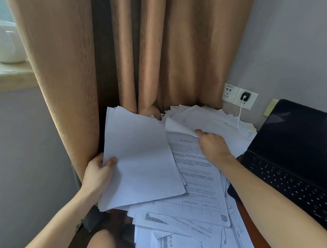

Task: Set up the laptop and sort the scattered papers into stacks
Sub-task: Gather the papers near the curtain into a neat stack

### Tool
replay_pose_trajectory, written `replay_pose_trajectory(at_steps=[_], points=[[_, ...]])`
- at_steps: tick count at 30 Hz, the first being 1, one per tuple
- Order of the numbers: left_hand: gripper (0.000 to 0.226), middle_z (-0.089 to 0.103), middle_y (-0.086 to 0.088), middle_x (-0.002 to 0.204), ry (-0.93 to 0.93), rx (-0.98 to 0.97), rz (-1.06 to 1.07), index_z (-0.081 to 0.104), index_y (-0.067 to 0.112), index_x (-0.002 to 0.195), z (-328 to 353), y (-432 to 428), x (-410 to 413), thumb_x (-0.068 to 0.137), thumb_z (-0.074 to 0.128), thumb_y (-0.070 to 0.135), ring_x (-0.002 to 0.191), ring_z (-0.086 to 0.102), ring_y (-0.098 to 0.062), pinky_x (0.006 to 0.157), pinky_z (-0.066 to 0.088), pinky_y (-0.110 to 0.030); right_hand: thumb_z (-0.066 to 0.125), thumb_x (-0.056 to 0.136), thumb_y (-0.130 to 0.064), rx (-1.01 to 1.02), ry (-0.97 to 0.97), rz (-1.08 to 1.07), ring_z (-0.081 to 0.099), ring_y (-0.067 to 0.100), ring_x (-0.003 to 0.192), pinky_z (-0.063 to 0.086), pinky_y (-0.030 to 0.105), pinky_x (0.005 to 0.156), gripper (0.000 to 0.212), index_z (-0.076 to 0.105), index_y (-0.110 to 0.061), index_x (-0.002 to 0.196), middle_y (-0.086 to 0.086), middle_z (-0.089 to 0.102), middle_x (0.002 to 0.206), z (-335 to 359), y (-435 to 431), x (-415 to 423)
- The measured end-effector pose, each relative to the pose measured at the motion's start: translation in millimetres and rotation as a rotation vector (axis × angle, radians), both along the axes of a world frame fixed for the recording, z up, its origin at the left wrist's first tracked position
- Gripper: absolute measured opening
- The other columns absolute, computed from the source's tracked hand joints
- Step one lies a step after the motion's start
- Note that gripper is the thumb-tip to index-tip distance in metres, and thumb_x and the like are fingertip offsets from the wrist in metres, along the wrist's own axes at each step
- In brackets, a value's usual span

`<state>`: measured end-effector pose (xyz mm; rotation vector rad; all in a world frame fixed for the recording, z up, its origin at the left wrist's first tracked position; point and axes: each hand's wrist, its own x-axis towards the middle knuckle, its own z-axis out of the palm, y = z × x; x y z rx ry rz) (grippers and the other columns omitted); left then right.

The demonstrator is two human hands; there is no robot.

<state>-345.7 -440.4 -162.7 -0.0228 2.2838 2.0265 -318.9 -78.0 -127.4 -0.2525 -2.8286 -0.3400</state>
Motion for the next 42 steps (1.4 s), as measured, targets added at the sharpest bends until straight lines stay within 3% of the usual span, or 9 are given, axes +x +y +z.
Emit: replay_pose_trajectory(at_steps=[7,11,15,20,23,27,32,38,42], points=[[0.013,0.076,-0.001,0.098,-0.003,0.023,-0.036,0.068,0.022,0.099,13,-2,9,0.103,0.060,0.014,0.092,0.072,-0.026,0.084,0.058,-0.043,0.042,0.104,-0.013,-0.433,0.178,0.016,0.061,0.034,0.071,0.053,0.044,0.064,0.027,0.058,-0.007,0.126,0.015,0.067,0.083,20,-24,22],[0.009,0.075,-0.002,0.103,0.009,0.034,-0.101,0.066,0.021,0.107,21,3,19,0.105,0.058,0.019,0.091,0.072,-0.023,0.073,0.056,-0.034,0.049,0.105,-0.021,-0.800,0.025,0.192,0.061,0.009,0.081,0.048,0.019,0.069,0.016,0.059,-0.017,0.116,-0.004,0.066,0.092,33,-62,46],[0.018,0.075,-0.003,0.111,-0.049,0.094,-0.157,0.063,0.018,0.122,23,9,31,0.107,0.057,0.027,0.096,0.074,-0.024,0.080,0.059,-0.037,0.056,0.102,-0.033,-1.088,-0.143,0.278,0.063,0.010,0.080,0.046,0.027,0.074,0.011,0.063,-0.024,0.104,-0.008,0.068,0.092,37,-101,63],[0.028,0.075,-0.004,0.117,-0.151,0.146,-0.177,0.062,0.017,0.126,15,6,40,0.109,0.051,0.037,0.102,0.073,-0.026,0.092,0.059,-0.044,0.047,0.104,-0.046,-1.483,-0.189,0.187,0.070,0.019,0.106,0.055,0.028,0.092,0.035,0.062,-0.022,0.124,0.000,0.074,0.113,34,-116,70],[0.043,0.074,-0.001,0.122,-0.133,0.113,-0.217,0.061,0.020,0.130,14,4,43,0.105,0.049,0.052,0.110,0.071,-0.025,0.104,0.054,-0.051,0.051,0.103,-0.042,-1.207,-0.004,-0.004,0.057,0.019,0.124,0.046,0.023,0.094,0.037,0.058,-0.021,0.134,0.001,0.063,0.132,23,-90,72],[0.050,0.069,-0.002,0.127,-0.160,0.117,-0.193,0.053,0.018,0.134,15,5,43,0.099,0.059,0.054,0.114,0.068,-0.027,0.106,0.052,-0.054,0.043,0.099,-0.060,-0.585,-0.248,-0.179,0.014,0.026,0.151,0.016,0.041,0.120,0.075,0.023,-0.019,0.159,0.003,0.021,0.165,3,-69,85],[0.023,0.070,-0.002,0.121,-0.114,-0.002,-0.155,0.054,0.018,0.127,10,9,41,0.103,0.058,0.019,0.106,0.069,-0.024,0.100,0.055,-0.048,0.037,0.097,-0.069,-0.533,-0.263,-0.066,0.003,0.022,0.154,0.004,0.042,0.123,0.081,0.015,-0.025,0.161,0.000,0.007,0.169,-8,-90,83],[0.017,0.074,-0.001,0.114,-0.085,0.017,-0.134,0.061,0.017,0.119,10,8,42,0.107,0.053,0.026,0.101,0.072,-0.023,0.091,0.060,-0.044,0.044,0.097,-0.066,-0.658,-0.184,0.102,0.011,0.014,0.150,0.009,0.033,0.118,0.066,0.034,-0.033,0.153,-0.011,0.022,0.162,-7,-105,72],[0.024,0.073,0.000,0.108,-0.076,0.000,-0.105,0.063,0.013,0.116,9,10,39,0.108,0.053,0.033,0.095,0.071,-0.019,0.074,0.055,-0.029,0.037,0.098,-0.068,-0.601,-0.228,-0.003,-0.001,0.016,0.154,0.003,0.038,0.122,0.075,0.019,-0.029,0.160,-0.006,0.007,0.168,-2,-97,80]])
